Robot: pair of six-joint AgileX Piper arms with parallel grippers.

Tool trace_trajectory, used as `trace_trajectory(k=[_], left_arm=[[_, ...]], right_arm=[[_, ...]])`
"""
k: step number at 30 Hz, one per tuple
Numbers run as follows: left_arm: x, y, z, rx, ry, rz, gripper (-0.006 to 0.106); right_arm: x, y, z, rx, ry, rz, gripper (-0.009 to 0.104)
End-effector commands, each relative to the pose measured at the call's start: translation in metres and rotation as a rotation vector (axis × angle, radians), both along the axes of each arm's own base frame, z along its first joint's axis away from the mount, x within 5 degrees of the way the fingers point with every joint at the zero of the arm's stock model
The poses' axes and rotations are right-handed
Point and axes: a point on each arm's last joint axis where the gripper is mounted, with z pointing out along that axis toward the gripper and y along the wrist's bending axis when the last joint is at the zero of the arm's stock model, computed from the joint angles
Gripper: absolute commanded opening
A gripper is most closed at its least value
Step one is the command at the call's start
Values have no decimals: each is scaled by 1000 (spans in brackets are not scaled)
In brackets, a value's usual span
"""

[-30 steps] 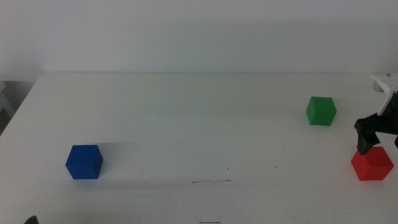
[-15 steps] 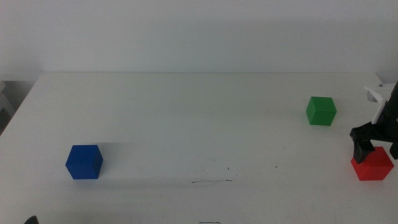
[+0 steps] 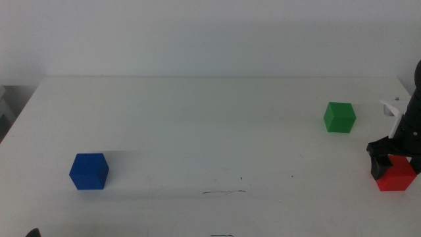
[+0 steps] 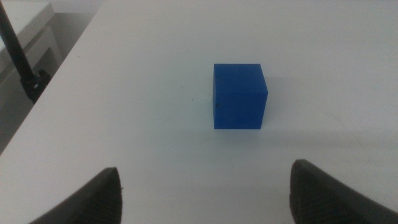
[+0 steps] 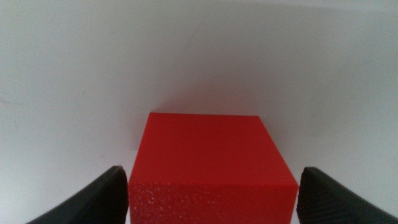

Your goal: Stack red cubes first, then green, then blue cubes in a specific spot.

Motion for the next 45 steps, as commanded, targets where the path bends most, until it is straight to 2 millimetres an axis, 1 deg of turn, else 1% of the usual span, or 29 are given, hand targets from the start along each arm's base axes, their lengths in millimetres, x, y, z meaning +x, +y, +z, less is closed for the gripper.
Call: trace_trajectory(k=[1, 2, 5, 9, 10, 14, 16, 19, 22, 25, 31, 40, 42, 45], left_arm=[[0, 0, 9, -15, -103, 1, 91], [0, 0, 9, -15, -103, 1, 91], [0, 0, 9, -15, -103, 1, 91], [0, 0, 9, -15, -103, 1, 91], [0, 0, 9, -15, -103, 1, 91], [0, 0, 9, -15, -103, 1, 91], [0, 0, 9, -15, -103, 1, 91], [0, 0, 9, -15, -103, 1, 91], [0, 0, 9, -15, -103, 1, 91], [0, 0, 9, -15, -103, 1, 91], [0, 0, 9, -15, -103, 1, 91], [0, 0, 9, -15, -103, 1, 91], [0, 0, 9, -15, -103, 1, 91], [0, 0, 9, -15, -103, 1, 91]], right_arm=[[1, -1, 23, -19, -70, 16, 78], [1, -1, 23, -20, -69, 16, 62], [1, -1, 23, -20, -69, 16, 49], [1, -1, 23, -20, -69, 16, 34], [0, 0, 26, -4, -54, -6, -1], [1, 1, 36, 14, -45, -100, -1], [2, 1, 45, 15, -37, -140, -1], [2, 5, 59, 13, -38, -154, -1], [0, 14, 73, 5, -37, -153, -1], [-2, 26, 81, -28, -31, -132, -1], [-2, 47, 85, -25, -45, -119, -1], [-3, 57, 86, 32, -43, -195, -1], [-4, 64, 86, 34, -44, -186, -1], [-3, 78, 92, 47, -61, -181, -1]])
